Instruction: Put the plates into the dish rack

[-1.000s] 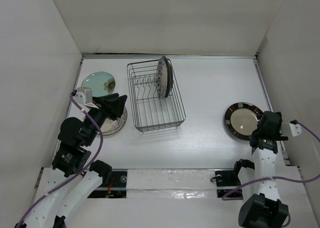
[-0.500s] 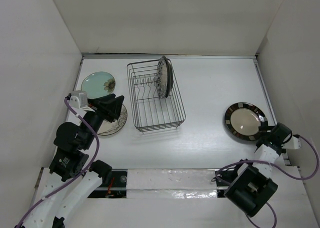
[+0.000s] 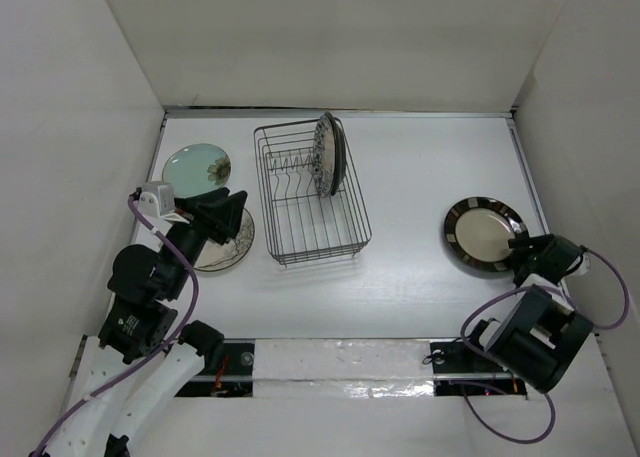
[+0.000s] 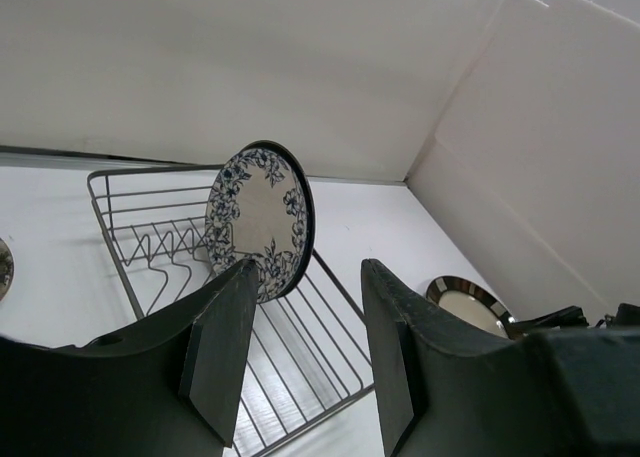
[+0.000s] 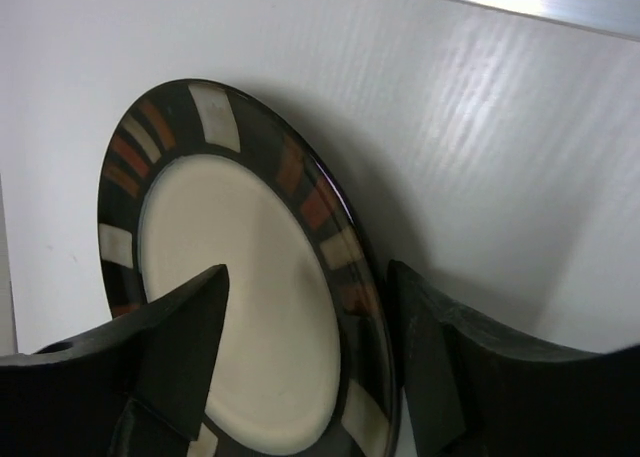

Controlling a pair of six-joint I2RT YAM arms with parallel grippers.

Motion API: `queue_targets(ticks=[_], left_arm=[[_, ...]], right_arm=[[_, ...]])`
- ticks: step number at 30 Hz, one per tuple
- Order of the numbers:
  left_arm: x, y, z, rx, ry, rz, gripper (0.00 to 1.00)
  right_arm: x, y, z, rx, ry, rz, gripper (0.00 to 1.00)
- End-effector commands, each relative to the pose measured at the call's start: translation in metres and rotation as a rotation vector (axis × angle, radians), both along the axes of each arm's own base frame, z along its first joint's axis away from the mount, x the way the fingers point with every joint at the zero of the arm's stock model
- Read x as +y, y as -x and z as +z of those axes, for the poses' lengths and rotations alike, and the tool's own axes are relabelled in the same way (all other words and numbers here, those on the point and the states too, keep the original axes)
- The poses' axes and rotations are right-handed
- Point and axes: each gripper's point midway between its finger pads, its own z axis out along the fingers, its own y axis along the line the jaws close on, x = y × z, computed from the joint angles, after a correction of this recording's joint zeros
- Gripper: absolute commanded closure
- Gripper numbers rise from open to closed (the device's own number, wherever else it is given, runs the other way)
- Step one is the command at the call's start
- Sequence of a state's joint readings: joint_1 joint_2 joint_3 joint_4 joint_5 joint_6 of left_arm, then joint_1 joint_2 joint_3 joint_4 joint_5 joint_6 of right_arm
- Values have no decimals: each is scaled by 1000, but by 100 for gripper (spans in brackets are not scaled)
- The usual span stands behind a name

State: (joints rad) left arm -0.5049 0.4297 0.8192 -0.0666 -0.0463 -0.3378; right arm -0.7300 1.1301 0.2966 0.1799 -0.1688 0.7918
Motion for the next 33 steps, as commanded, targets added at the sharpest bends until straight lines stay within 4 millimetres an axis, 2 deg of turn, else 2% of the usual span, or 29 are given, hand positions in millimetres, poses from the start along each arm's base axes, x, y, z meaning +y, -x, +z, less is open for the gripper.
queue_targets(ticks=[1,4,5,7,8,10,11,14,18,19,21,22,24,27,33], left_arm=[[4,0,14,-40,11,21,57],[3,-2,13,-35,8,22,58],[3,-2,12,-30,4,23,57],[2,-4,10,-23,0,23,58],[2,-4,10,-24,-1,23,58],[2,-5,9,-22,-1,26,58],[2,-5,9,-21,-2,28,58],[3,-6,8,-19,-5,33,58],[2,-8,6,-11,-10,36,58],[2,-9,6,-11,-11,37,58],[3,-9,6,-9,-11,39,58],[2,-10,5,-6,-14,39,58],[2,-10,4,-4,-15,37,58],[1,-11,4,-2,-16,39,58],[1,-12,1,5,-21,42,57]], right_arm=[[8,-22,7,-59,-15,77,33],[8,-29,10,-88,-11,100,50],[8,-30,8,-88,-16,105,60],[11,-35,10,-100,-12,124,73],[11,-34,9,-100,-11,123,84],[12,-36,12,-121,-1,122,91],[12,-36,13,-129,5,117,98],[18,-40,20,-158,47,138,100],[32,-53,48,-237,125,208,100],[41,-59,63,-273,164,246,100],[50,-65,80,-310,203,278,100],[60,-70,95,-348,231,319,100],[73,-75,110,-398,243,375,100],[90,-82,124,-451,246,446,100],[102,-86,123,-490,220,494,100]])
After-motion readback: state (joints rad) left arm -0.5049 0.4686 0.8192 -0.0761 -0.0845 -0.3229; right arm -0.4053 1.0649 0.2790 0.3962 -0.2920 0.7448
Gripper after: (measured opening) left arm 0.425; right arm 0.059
